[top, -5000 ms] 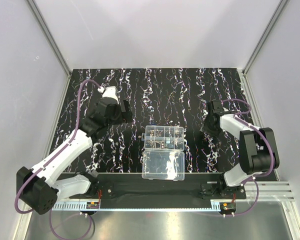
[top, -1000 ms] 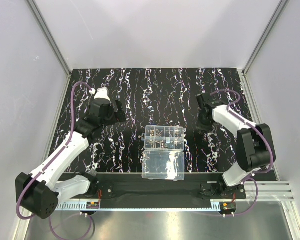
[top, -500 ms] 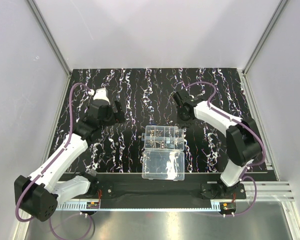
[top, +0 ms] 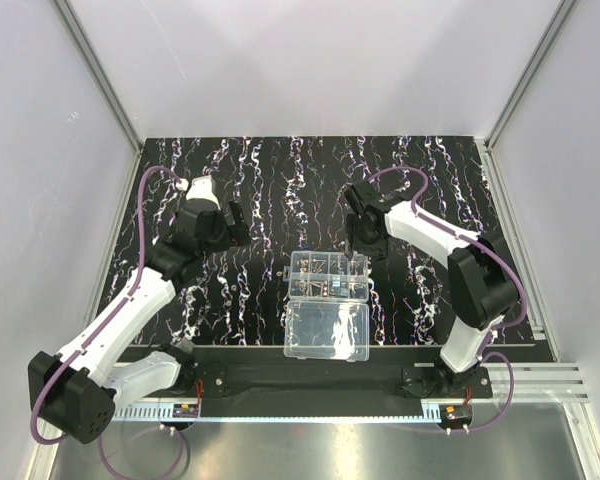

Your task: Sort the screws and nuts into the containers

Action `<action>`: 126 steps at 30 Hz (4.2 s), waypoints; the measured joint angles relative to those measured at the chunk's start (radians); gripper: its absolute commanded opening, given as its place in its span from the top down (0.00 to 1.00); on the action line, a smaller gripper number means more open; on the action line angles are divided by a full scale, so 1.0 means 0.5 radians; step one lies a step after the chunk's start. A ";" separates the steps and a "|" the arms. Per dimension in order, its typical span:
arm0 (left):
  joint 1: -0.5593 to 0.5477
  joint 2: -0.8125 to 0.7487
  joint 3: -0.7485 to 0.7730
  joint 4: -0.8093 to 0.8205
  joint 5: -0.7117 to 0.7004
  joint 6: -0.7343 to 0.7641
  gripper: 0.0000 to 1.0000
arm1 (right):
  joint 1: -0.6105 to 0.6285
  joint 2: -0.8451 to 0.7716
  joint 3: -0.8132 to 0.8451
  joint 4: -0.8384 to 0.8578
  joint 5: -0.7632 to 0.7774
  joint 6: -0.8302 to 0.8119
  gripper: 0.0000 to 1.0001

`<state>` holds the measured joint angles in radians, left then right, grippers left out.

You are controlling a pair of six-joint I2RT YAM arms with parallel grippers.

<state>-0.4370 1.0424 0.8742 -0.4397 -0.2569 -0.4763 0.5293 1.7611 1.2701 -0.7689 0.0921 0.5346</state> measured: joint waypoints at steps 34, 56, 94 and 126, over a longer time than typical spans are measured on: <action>0.034 0.130 0.001 -0.002 0.037 0.018 0.01 | -1.310 0.591 0.442 0.307 0.134 -0.359 0.42; 0.063 0.184 0.002 -0.001 0.086 0.018 0.01 | -1.307 0.665 0.519 0.256 0.075 -0.591 0.53; 0.083 0.184 0.002 0.000 0.148 0.017 0.01 | -1.308 0.592 0.379 0.387 0.024 -0.621 0.82; 0.089 0.184 0.002 0.000 0.156 0.017 0.01 | -1.299 0.557 0.335 0.375 -0.006 -0.619 0.89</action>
<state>-0.3927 1.1343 0.8749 -0.4397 -0.1791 -0.4679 -0.1200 2.0396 1.4376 -0.5816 0.0891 0.2253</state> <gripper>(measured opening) 0.988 0.232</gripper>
